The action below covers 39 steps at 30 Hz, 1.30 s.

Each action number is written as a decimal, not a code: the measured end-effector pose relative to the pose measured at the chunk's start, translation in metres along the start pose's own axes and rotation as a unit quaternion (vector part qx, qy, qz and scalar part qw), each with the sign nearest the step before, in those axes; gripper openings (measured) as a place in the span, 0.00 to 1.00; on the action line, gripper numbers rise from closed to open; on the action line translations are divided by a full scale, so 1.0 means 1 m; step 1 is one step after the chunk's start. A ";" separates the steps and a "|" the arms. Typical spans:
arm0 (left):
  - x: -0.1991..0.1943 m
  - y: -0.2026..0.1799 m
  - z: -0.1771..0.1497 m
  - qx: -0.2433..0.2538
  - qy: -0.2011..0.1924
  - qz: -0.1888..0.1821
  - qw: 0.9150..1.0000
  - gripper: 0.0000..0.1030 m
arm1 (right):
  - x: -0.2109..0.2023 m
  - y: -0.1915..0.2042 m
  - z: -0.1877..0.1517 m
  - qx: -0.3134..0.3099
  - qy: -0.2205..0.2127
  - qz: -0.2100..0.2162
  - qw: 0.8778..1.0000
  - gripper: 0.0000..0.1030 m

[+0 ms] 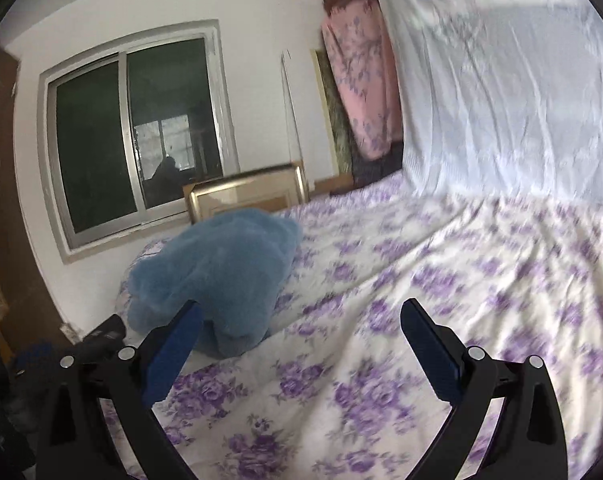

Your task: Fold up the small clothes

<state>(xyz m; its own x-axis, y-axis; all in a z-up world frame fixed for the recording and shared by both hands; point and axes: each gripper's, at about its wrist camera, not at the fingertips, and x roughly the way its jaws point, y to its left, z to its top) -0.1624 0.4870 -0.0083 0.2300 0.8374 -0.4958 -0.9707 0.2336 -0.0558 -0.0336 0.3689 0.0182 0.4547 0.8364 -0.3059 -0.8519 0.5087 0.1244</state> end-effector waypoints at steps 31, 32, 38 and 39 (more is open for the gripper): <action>-0.019 -0.004 0.004 0.007 -0.073 0.022 0.997 0.96 | 0.011 -0.024 -0.002 0.035 0.033 0.063 0.997 0.97; -0.024 -0.001 0.007 -0.001 -0.087 0.023 0.996 0.96 | 0.007 -0.023 0.000 0.034 0.026 0.069 0.997 0.97; -0.006 0.000 -0.001 -0.007 -0.003 0.039 0.999 0.96 | -0.002 -0.004 0.000 -0.016 0.014 0.072 0.997 0.97; -0.007 0.004 -0.004 -0.012 0.007 0.045 0.999 0.96 | -0.005 -0.002 0.000 -0.023 0.016 0.077 0.997 0.97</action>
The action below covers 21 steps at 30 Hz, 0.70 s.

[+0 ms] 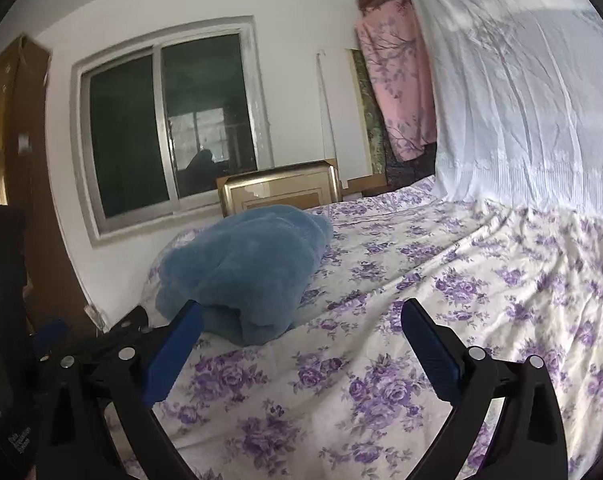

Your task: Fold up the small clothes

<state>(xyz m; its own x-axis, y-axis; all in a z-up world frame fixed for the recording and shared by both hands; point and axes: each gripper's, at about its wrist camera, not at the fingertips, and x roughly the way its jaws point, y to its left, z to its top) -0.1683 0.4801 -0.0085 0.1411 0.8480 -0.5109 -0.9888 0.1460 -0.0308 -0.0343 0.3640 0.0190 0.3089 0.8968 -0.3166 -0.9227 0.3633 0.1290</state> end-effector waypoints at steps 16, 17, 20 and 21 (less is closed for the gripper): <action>-0.084 0.026 0.028 0.049 -0.012 -0.009 0.999 0.96 | -0.054 0.007 0.036 0.062 0.100 0.036 0.992 0.97; -0.088 0.027 0.028 0.055 -0.010 -0.010 0.998 0.96 | -0.057 0.009 0.036 0.056 0.102 0.036 0.993 0.97; -0.100 0.033 0.025 0.067 -0.009 -0.009 0.998 0.96 | -0.066 0.012 0.035 0.045 0.105 0.043 0.993 0.97; -0.104 0.035 0.024 0.068 -0.009 -0.008 0.998 0.96 | -0.067 0.012 0.033 0.044 0.109 0.041 0.992 0.97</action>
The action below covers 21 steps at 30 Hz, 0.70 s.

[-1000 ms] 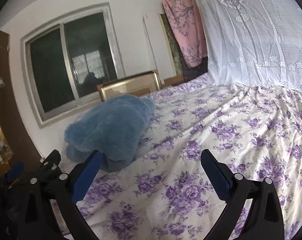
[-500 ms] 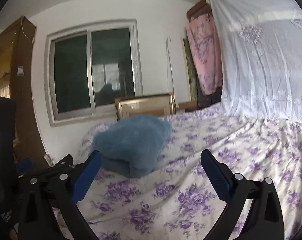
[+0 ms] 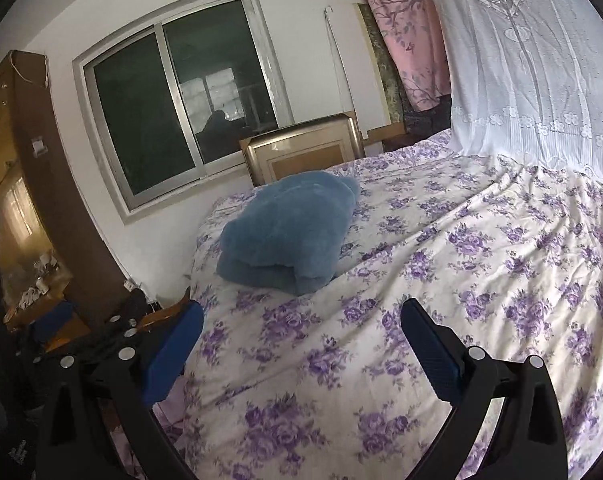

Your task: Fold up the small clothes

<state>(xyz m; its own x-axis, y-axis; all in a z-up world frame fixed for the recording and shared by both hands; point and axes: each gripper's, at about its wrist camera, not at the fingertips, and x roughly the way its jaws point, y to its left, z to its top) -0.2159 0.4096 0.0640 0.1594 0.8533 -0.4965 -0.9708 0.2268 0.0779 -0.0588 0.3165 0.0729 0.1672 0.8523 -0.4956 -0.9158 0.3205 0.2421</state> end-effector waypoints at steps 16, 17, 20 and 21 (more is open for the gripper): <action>-0.036 -0.005 0.001 0.017 0.015 -0.008 1.000 0.96 | -0.037 -0.005 0.003 -0.011 -0.008 -0.035 0.999 0.97; -0.036 -0.006 0.001 0.019 0.017 -0.009 1.000 0.96 | -0.038 -0.006 0.003 -0.014 -0.007 -0.040 0.999 0.97; -0.035 -0.010 -0.001 0.023 0.027 -0.016 0.999 0.96 | -0.040 -0.007 0.002 -0.020 -0.007 -0.051 0.998 0.97; -0.034 -0.011 -0.001 0.023 0.028 -0.018 0.999 0.96 | -0.041 -0.008 0.003 -0.022 -0.007 -0.052 0.998 0.97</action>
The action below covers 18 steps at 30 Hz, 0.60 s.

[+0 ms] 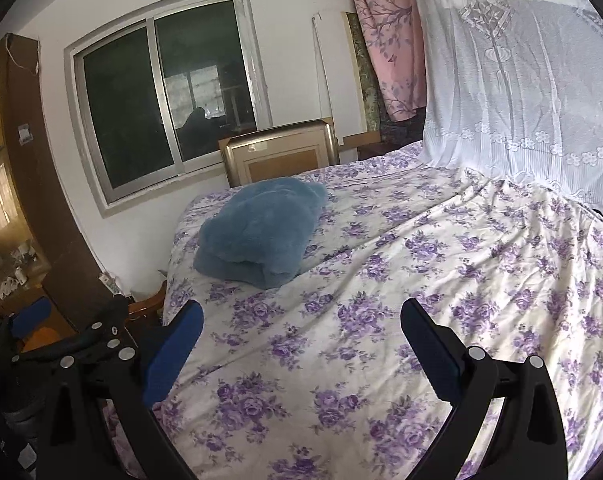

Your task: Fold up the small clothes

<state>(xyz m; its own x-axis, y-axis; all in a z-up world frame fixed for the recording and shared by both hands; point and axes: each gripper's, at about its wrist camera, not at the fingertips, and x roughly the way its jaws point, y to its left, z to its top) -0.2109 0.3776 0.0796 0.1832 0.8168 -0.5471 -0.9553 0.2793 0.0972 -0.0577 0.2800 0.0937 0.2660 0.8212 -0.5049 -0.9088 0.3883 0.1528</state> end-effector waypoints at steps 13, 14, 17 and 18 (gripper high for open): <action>0.012 -0.010 0.000 0.011 0.019 -0.009 1.000 0.96 | 0.005 -0.003 -0.001 -0.010 0.006 -0.021 1.000 0.97; 0.014 -0.013 0.000 0.014 0.019 -0.011 1.000 0.96 | 0.006 -0.005 -0.001 -0.008 0.006 -0.022 1.000 0.97; 0.021 -0.024 0.003 0.027 0.014 -0.009 1.000 0.96 | 0.015 -0.014 -0.001 0.005 0.012 -0.029 1.000 0.97; 0.023 -0.026 0.003 0.027 0.014 -0.008 0.999 0.96 | 0.017 -0.016 -0.001 0.008 0.012 -0.031 0.999 0.97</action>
<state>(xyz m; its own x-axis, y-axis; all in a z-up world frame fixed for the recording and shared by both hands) -0.1814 0.3906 0.0670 0.1913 0.7978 -0.5717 -0.9379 0.3203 0.1330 -0.0385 0.2876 0.0818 0.3132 0.7856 -0.5336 -0.8854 0.4448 0.1351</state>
